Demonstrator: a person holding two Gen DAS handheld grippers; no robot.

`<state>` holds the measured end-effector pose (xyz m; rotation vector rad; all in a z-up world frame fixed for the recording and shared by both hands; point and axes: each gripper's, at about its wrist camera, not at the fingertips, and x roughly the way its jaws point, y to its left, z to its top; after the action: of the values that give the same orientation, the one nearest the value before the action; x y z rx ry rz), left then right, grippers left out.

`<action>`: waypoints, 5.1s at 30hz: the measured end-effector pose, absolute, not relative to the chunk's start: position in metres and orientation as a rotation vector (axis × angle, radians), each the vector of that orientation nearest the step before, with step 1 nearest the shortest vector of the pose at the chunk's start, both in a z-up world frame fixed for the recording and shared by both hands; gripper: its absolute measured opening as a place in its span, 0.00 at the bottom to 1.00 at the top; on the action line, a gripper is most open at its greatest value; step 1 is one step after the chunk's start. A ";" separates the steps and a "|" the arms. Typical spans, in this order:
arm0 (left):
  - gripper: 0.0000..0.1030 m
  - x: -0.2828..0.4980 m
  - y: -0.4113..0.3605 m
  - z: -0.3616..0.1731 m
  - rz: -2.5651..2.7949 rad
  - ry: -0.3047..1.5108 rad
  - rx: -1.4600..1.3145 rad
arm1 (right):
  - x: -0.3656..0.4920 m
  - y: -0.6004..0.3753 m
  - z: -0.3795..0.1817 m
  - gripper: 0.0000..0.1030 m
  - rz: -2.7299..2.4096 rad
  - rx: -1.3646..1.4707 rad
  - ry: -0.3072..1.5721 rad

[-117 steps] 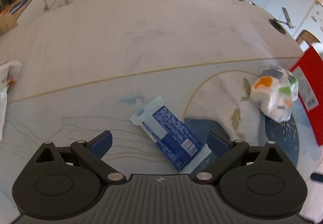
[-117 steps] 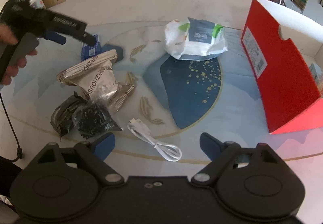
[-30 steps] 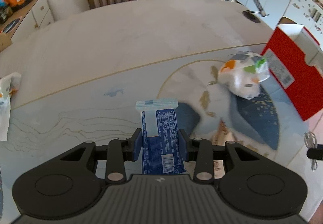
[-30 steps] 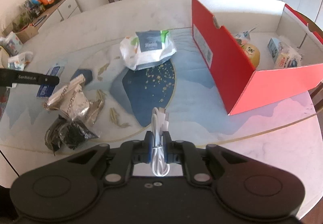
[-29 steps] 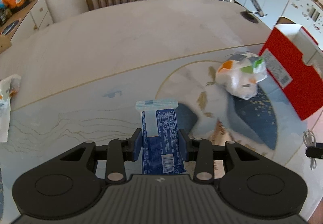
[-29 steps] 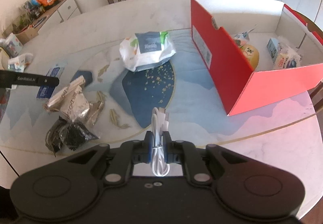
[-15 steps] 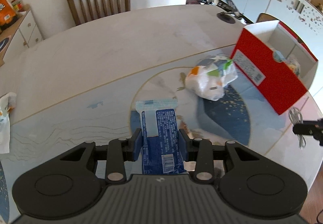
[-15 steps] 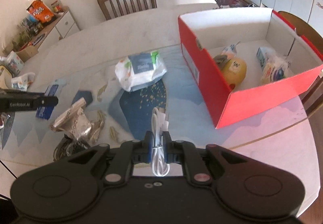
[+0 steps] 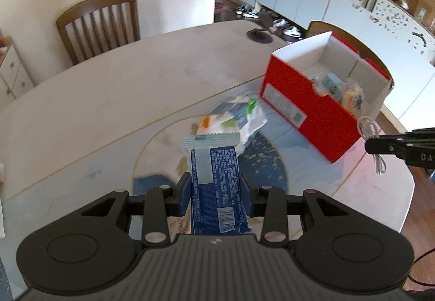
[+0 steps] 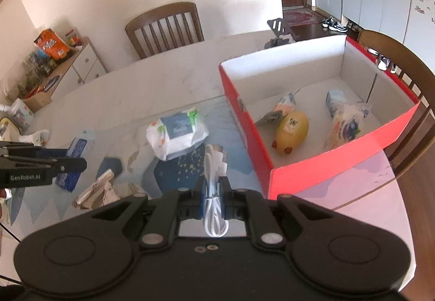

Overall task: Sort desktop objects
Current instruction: 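Carry the snack bar with left tool while right tool carries the cable to the shoebox, then lower the snack bar into the shoebox with left tool while right tool lowers the cable, then open left tool to release the snack bar while right tool releases the cable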

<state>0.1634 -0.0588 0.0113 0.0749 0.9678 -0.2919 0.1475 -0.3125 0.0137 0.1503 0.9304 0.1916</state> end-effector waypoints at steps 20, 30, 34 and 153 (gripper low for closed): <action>0.35 0.188 -0.143 0.036 -0.393 0.928 0.117 | 0.170 -0.374 0.031 0.09 0.173 0.171 0.889; 0.35 0.201 -0.192 0.033 -0.424 0.940 0.127 | 0.185 -0.412 0.032 0.09 0.178 0.181 0.879; 0.35 0.207 -0.213 0.030 -0.437 0.944 0.130 | 0.191 -0.428 0.034 0.09 0.176 0.175 0.871; 0.60 0.322 -0.349 -0.015 -0.528 1.056 0.226 | 0.280 -0.508 0.004 0.48 0.213 0.115 1.002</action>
<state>0.3218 -0.3491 -0.0151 0.2258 1.0565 -0.5282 0.2803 -0.5081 0.0042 0.1152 1.0018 0.2129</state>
